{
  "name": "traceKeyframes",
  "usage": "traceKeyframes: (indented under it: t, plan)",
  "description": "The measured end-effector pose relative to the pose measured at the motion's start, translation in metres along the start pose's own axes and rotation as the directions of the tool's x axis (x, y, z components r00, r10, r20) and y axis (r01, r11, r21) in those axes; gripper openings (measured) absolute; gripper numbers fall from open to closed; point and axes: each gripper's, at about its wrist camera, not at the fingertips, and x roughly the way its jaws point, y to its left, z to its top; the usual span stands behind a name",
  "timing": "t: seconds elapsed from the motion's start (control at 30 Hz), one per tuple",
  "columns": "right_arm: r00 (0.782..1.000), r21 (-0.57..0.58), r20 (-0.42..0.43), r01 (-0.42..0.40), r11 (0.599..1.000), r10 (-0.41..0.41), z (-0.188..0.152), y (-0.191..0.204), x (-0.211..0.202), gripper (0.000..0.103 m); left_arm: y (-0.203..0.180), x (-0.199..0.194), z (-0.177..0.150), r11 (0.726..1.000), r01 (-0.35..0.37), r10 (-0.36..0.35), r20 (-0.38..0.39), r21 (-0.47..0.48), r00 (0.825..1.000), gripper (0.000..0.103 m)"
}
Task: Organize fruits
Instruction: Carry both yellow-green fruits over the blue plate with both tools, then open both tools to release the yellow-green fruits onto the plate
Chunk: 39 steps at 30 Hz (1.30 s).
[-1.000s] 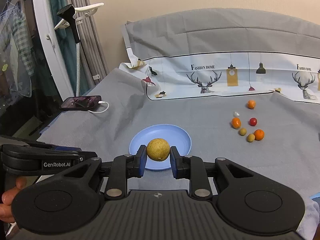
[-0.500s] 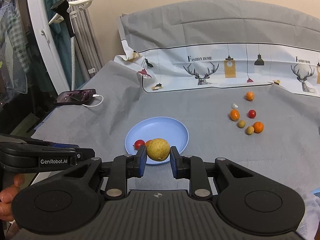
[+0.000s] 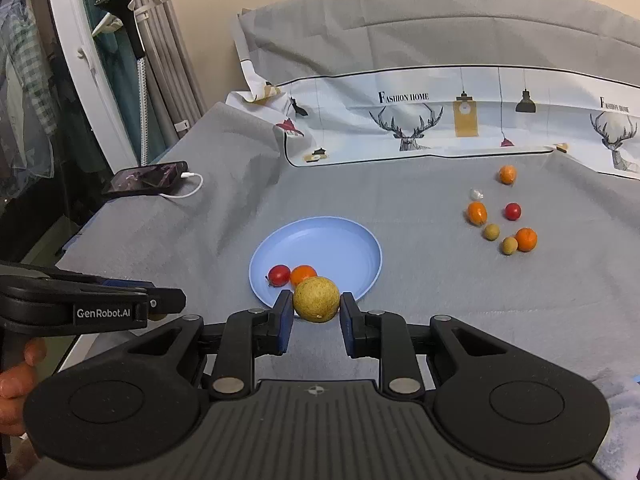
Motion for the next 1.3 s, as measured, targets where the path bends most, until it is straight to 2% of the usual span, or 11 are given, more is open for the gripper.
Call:
traceKeyframes:
  t: [0.4,0.67,1.13,1.3]
  plan:
    - [0.999,0.026,-0.028,0.033,0.999,-0.032,0.004,-0.012,0.018,0.026,0.012,0.021,0.024,0.999,-0.033,0.033,-0.014,-0.027,0.999,0.031]
    - [0.998,0.016,-0.049,0.029,0.999,-0.028,0.01,-0.019,0.046,0.026,0.017,0.042,0.048,0.997,-0.058,0.056,-0.029,-0.045,0.998,0.032]
    - [0.993,-0.047,-0.114,0.025,0.999,-0.03,0.025,-0.024,0.132,0.026,0.005,0.136,0.083,0.999,-0.051,0.052,-0.095,0.008,0.994,0.031]
    - [0.988,-0.068,-0.149,0.024,0.997,-0.034,0.024,-0.024,0.163,0.026,0.004,0.173,0.09,0.997,-0.076,0.078,-0.132,0.022,0.988,0.031]
